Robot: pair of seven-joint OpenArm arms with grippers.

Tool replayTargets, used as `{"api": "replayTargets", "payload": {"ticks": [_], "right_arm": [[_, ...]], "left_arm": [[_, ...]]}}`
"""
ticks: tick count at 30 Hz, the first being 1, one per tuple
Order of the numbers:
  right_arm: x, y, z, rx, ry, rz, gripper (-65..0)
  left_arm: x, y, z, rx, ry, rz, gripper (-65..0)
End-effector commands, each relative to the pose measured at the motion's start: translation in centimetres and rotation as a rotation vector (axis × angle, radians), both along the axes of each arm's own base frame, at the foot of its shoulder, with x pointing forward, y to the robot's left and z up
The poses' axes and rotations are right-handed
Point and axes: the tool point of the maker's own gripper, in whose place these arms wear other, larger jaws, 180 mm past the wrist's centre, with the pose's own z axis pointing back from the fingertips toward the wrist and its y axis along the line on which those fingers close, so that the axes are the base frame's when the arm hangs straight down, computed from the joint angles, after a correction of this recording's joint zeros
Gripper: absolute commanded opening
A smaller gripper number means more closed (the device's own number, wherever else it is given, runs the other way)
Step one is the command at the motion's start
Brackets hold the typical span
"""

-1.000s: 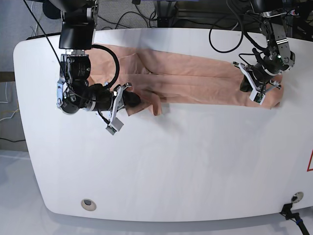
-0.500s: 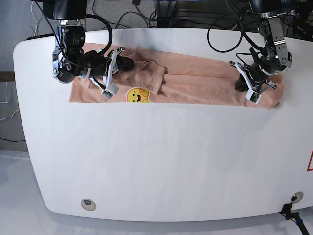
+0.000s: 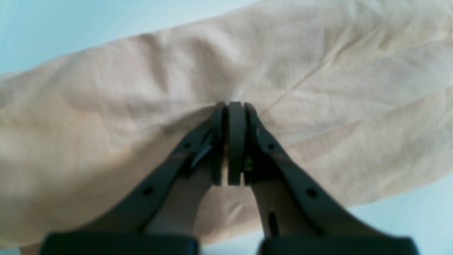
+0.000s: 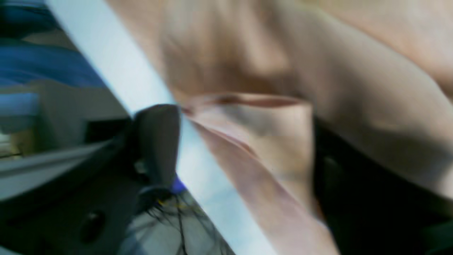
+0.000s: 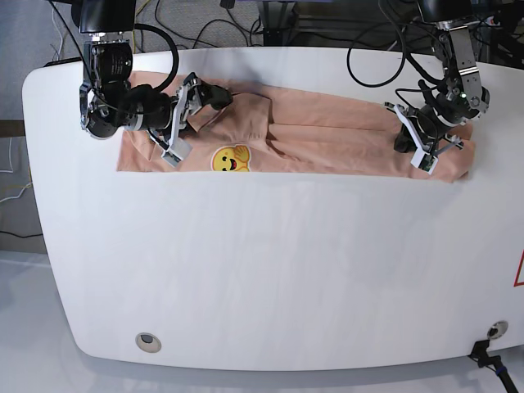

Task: Fold the T-shirt properly
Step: 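Hold the strip end with the right gripper and smooth it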

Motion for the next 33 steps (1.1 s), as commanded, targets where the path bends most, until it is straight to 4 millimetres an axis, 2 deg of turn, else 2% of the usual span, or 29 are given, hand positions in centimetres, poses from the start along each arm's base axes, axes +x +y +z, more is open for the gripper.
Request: {"api": "replayTargets", "payload": {"ticks": [1, 4, 9, 13, 16, 18, 21, 25, 28, 33], "right_arm": [[1.0, -0.2, 2.1, 0.064, -0.055, -0.003, -20.1], [1.1, 0.1, 3.2, 0.127, -0.062, -0.004, -20.1], [1.4, -1.0, 3.4, 0.112, -0.070, -0.018, -20.1], [3.3, -3.4, 3.7, 0.108, -0.094, -0.120, -20.1], [5.1, -4.4, 4.0, 0.121, -0.108, -0.165, -20.1], [5.6, -4.7, 3.7, 0.130, -0.100, -0.185, -20.1], [5.3, -4.4, 3.5, 0.135, -0.091, -0.183, -20.4], [4.2, -4.8, 1.2, 0.040, -0.047, -0.184, -20.6], [3.7, -5.2, -0.8, -0.063, -0.022, -0.180, -26.4], [4.3, -5.6, -1.9, -0.138, -0.053, -0.209, -44.5]], "left_arm": [[0.4, 0.5, 0.5, 0.014, -0.014, -0.003, -64.9], [0.5, 0.5, 0.6, 0.014, -0.015, -0.003, -64.9], [1.1, 0.5, 0.8, 0.011, -0.024, 0.000, -64.9], [1.1, 0.5, 0.8, 0.011, -0.024, 0.000, -64.9], [1.1, 0.5, 0.8, 0.011, -0.024, 0.000, -64.9], [1.1, 0.5, 0.8, 0.011, -0.024, 0.000, -64.9], [1.1, 0.5, 0.8, 0.011, -0.024, 0.000, -64.9], [1.1, 0.5, 0.8, 0.011, -0.025, 0.000, -64.9], [1.1, 0.5, 0.8, 0.011, -0.025, 0.000, -64.9], [1.2, 0.5, 1.0, 0.011, -0.030, 0.000, -64.9]]}}
